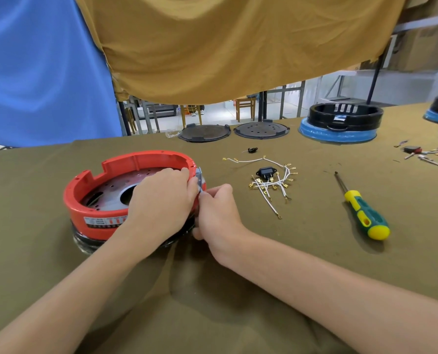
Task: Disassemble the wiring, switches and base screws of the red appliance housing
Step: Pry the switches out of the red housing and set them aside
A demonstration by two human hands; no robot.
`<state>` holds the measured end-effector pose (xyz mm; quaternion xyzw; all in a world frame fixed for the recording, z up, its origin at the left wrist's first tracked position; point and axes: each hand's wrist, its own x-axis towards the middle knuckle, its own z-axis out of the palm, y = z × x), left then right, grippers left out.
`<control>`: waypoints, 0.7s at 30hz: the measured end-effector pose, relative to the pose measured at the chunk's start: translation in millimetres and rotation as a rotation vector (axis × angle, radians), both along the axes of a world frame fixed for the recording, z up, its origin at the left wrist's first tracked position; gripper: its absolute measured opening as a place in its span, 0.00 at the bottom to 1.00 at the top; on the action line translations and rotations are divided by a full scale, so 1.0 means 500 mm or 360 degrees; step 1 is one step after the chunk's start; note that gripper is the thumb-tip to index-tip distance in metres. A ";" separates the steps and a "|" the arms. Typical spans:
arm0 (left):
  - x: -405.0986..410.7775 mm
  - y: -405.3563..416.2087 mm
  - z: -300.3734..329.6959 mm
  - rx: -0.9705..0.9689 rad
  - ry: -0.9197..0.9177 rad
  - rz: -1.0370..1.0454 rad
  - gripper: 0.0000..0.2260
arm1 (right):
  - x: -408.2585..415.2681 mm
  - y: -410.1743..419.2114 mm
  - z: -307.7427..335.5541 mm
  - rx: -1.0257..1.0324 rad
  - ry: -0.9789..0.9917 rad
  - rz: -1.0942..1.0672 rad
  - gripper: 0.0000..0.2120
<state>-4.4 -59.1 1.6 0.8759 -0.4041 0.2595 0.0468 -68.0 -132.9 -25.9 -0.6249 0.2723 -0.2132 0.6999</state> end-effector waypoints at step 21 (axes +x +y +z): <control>0.011 -0.001 0.000 -0.0004 0.0047 -0.0044 0.15 | -0.012 -0.014 0.007 -0.0924 0.0173 0.0125 0.04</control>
